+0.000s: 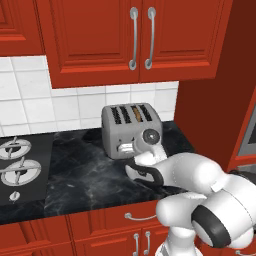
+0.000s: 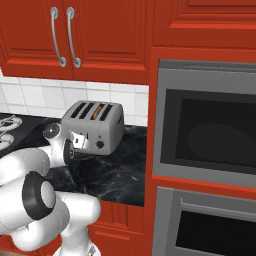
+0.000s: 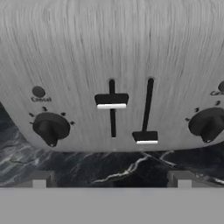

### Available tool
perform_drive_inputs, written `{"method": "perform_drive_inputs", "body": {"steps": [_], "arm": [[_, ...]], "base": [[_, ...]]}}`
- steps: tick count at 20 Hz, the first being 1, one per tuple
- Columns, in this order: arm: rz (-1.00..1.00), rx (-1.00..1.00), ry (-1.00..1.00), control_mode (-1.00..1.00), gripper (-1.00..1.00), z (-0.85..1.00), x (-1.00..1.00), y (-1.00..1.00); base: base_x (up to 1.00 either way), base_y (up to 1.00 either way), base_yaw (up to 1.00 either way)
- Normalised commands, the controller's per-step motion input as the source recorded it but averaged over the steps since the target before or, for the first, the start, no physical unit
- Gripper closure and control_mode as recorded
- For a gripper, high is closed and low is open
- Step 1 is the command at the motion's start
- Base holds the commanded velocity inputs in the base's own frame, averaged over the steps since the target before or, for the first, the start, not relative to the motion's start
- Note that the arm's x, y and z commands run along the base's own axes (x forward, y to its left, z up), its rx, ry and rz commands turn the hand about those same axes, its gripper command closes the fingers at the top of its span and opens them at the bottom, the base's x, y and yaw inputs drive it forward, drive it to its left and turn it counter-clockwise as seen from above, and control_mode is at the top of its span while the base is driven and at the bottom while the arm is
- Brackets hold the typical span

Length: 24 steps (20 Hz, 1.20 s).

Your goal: Start the toaster. Once the lever pops up, take the bread to the plate on the dining counter.

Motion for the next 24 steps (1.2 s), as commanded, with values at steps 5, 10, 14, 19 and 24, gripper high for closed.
{"method": "perform_drive_inputs", "body": {"steps": [5, 10, 14, 19, 24], "arm": [[0.0, 0.01, -0.19, -1.0, -1.0, 0.36, 0.0, -0.08], [0.0, 0.0, -0.19, -1.0, -1.0, 0.21, -0.06, -0.1], [0.0, 0.0, -0.13, -1.0, -1.0, 0.14, -0.01, -0.06], [0.0, 0.0, -0.12, -1.0, -1.0, 0.18, 0.0, -0.01], [0.0, 0.0, -0.04, -1.0, -1.0, 0.17, 0.0, -0.01]], "base": [[0.0, 0.0, 0.0], [0.0, 0.0, 0.0], [0.0, 0.0, 0.0], [0.0, 0.0, 0.0], [0.0, 0.0, 0.0]]}}
